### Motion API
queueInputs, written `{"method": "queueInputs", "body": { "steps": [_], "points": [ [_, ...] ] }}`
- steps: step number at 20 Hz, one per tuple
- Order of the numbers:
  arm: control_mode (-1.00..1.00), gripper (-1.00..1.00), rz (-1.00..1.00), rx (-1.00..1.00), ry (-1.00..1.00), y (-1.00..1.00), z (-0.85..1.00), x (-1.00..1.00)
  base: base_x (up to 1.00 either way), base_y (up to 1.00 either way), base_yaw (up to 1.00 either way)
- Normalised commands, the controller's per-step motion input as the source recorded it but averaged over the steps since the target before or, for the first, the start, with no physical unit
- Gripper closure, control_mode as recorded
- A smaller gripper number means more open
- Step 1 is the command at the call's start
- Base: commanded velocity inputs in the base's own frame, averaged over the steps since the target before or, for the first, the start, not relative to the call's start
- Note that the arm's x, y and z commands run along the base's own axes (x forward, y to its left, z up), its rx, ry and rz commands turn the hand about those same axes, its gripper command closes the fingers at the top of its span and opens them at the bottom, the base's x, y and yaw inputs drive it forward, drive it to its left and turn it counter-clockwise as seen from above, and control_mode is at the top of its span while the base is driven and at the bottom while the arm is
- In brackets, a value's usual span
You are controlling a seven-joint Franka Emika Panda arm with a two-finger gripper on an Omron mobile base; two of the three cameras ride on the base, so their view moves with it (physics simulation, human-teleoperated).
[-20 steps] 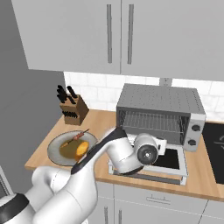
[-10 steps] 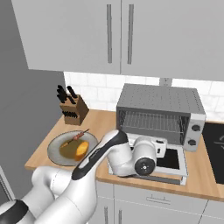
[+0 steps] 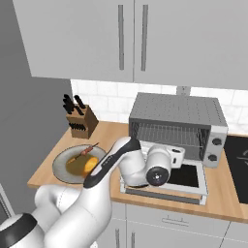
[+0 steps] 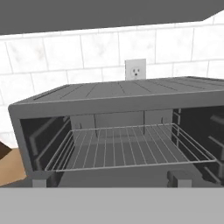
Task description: Pick up the kebab skewer and baguette bread, and place them inside the toaster oven. Close the toaster oven door and start by setting the timer.
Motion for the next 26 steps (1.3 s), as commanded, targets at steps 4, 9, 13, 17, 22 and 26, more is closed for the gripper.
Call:
{"method": "queueInputs", "body": {
  "steps": [4,9,13,17,22,26],
  "points": [
    [-1.0,-1.0,0.0,0.0,-0.04,-0.22,0.0,0.34,0.0,0.0,0.0],
    [-1.0,-1.0,0.0,0.0,-0.01,-0.27,-0.04,0.21,0.0,0.0,0.0],
    [-1.0,-1.0,0.0,-0.02,0.0,-0.2,-0.06,0.11,0.0,0.0,0.0],
    [-1.0,-1.0,0.0,-0.05,0.02,-0.03,-0.01,0.01,0.0,0.0,0.0],
    [-1.0,-1.0,0.01,-0.08,0.08,0.0,-0.16,0.01,0.0,0.0,0.0],
    [-1.0,-1.0,0.06,-0.01,0.17,0.0,-0.1,0.3,0.0,0.0,0.0]
  ]
}}
